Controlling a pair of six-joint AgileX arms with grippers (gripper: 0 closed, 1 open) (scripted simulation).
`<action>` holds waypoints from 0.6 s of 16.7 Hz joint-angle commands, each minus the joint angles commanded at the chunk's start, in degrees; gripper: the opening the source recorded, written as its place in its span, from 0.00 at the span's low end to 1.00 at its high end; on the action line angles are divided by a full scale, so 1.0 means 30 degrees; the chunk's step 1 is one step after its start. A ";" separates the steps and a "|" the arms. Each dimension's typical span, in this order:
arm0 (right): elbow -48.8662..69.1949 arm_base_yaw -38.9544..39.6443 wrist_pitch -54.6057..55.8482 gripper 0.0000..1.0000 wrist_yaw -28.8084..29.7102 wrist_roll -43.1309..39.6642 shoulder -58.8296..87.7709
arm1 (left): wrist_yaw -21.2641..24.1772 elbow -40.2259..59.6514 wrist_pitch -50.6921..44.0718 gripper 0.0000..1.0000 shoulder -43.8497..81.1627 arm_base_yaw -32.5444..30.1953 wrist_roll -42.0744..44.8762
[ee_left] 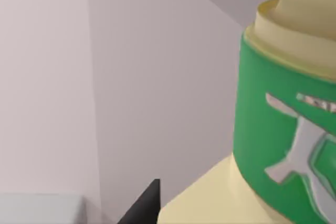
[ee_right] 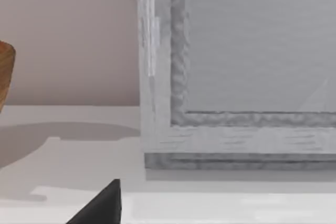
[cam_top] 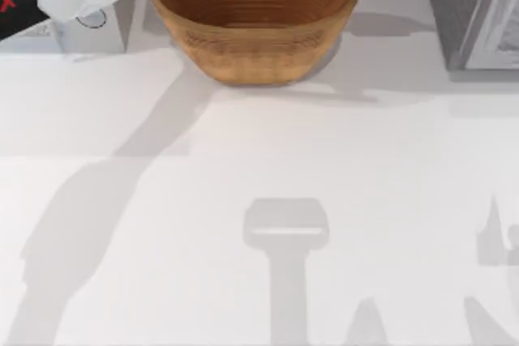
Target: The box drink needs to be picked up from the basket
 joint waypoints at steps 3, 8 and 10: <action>0.0000 0.0000 0.0000 1.00 0.0000 0.0000 0.0000 | 0.1249 -0.4388 -0.0878 0.00 -0.5569 0.1375 -0.0027; 0.0000 0.0000 0.0000 1.00 0.0000 0.0000 0.0000 | 0.3690 -1.3024 -0.2593 0.00 -1.6272 0.4045 -0.0066; 0.0000 0.0000 0.0000 1.00 0.0000 0.0000 0.0000 | 0.4695 -1.6538 -0.3298 0.00 -2.0506 0.5136 -0.0075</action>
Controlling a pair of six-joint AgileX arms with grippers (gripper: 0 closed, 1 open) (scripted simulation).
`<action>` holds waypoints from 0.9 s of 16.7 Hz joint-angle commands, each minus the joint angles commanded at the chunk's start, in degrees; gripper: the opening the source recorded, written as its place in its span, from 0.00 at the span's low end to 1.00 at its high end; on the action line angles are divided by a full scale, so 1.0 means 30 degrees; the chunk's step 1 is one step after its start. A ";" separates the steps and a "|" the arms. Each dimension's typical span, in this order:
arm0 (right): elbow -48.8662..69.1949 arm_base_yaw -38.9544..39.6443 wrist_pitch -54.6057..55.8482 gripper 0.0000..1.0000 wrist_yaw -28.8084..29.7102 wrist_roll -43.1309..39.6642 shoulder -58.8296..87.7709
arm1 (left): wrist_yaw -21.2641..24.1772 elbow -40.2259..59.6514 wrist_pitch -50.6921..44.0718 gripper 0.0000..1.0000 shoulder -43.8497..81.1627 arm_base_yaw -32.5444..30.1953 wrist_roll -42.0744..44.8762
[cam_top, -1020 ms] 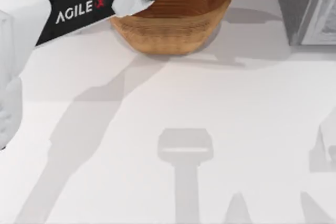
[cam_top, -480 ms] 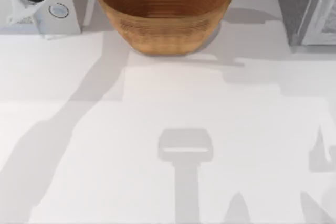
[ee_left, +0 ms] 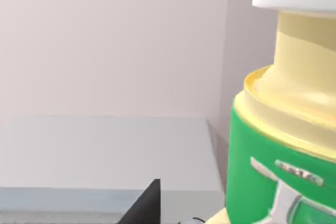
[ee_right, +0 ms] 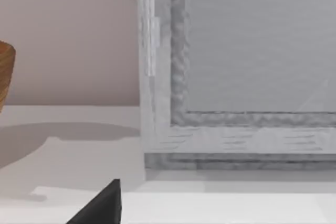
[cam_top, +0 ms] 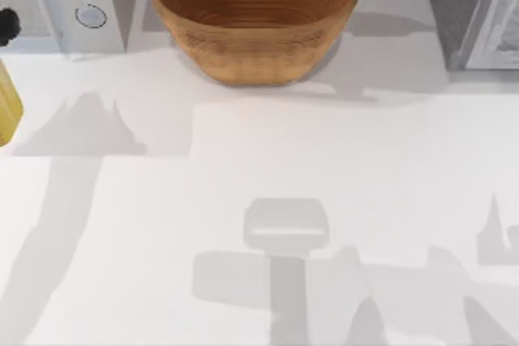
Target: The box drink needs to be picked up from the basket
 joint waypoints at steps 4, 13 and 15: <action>0.0000 0.0000 0.0000 1.00 0.0000 0.0000 0.0000 | 0.1858 -0.6359 -0.1285 0.00 -0.7397 0.2008 -0.0008; 0.0000 0.0000 0.0000 1.00 0.0000 0.0000 0.0000 | 0.3863 -1.2770 -0.2636 0.00 -1.4358 0.4163 0.0004; 0.0000 0.0000 0.0000 1.00 0.0000 0.0000 0.0000 | 0.3863 -1.2770 -0.2636 0.00 -1.4358 0.4163 0.0004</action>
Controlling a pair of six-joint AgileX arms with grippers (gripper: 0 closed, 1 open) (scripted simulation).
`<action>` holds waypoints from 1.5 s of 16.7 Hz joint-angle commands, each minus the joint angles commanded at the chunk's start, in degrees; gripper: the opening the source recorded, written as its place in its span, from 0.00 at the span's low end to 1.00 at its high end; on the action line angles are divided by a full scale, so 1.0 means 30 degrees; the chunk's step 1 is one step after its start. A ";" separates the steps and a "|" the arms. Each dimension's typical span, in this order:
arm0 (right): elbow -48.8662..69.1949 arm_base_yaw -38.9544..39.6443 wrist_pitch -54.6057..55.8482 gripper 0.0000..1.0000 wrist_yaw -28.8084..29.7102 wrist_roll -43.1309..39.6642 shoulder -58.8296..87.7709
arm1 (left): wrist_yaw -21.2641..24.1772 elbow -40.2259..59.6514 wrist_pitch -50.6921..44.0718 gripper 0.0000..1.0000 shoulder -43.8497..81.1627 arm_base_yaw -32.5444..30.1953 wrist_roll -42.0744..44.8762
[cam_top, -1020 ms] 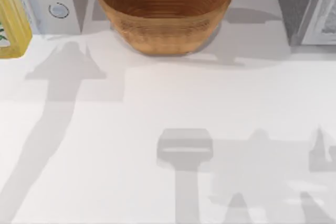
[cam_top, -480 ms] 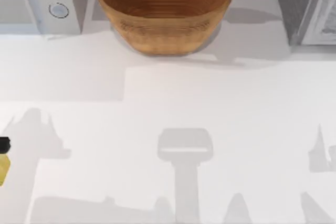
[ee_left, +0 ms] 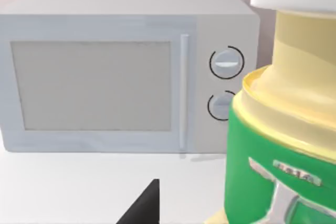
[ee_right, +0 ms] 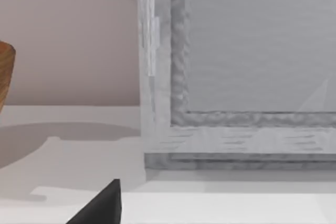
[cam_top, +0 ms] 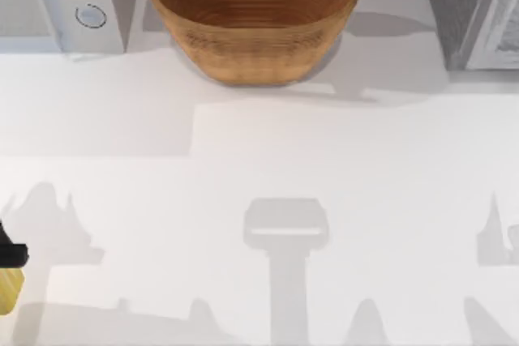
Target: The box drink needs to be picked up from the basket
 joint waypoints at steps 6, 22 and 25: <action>0.0000 0.0000 0.0000 1.00 0.0000 0.0000 0.0000 | -0.0414 0.0423 0.1748 0.00 0.2047 0.0350 0.0090; 0.0000 0.0000 0.0000 1.00 0.0000 0.0000 0.0000 | -0.4115 0.4557 1.8831 0.00 2.1639 0.4348 0.0650; 0.0000 0.0000 0.0000 1.00 0.0000 0.0000 0.0000 | -0.4452 0.4933 2.0387 0.00 2.3444 0.4713 0.0701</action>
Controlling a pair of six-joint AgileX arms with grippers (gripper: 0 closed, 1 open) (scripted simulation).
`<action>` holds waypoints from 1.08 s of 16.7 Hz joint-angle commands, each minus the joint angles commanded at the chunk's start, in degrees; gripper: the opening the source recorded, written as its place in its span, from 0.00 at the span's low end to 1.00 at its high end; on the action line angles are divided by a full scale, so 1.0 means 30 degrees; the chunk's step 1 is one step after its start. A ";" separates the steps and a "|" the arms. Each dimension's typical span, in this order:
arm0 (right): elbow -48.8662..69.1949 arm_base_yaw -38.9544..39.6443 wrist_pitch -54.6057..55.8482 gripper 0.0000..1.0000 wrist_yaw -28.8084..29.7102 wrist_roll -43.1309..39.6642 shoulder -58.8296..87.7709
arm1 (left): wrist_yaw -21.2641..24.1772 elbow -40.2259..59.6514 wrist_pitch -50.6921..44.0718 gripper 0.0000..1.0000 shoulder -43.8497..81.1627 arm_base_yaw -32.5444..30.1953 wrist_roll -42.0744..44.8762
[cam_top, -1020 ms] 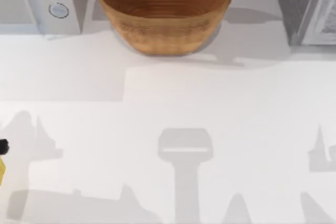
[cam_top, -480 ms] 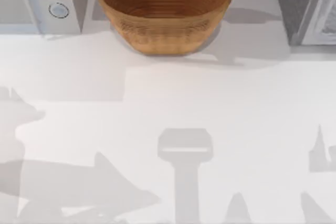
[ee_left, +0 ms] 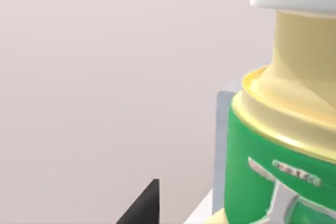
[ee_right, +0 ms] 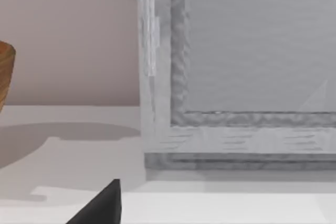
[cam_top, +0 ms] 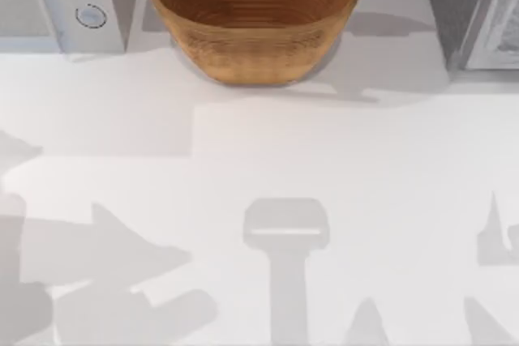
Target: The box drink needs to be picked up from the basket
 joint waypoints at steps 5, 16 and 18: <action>0.0000 0.0000 0.0000 1.00 0.0000 0.0000 0.0000 | -0.0039 -0.0040 0.0189 0.00 0.0237 -0.0033 0.0038; 0.0000 0.0000 0.0000 1.00 0.0000 0.0000 0.0000 | 0.0702 0.0982 0.6249 0.00 0.7264 0.0678 -0.0051; 0.0000 0.0000 0.0000 1.00 0.0000 0.0000 0.0000 | 0.0843 0.1177 0.7404 0.00 0.8602 0.0814 -0.0068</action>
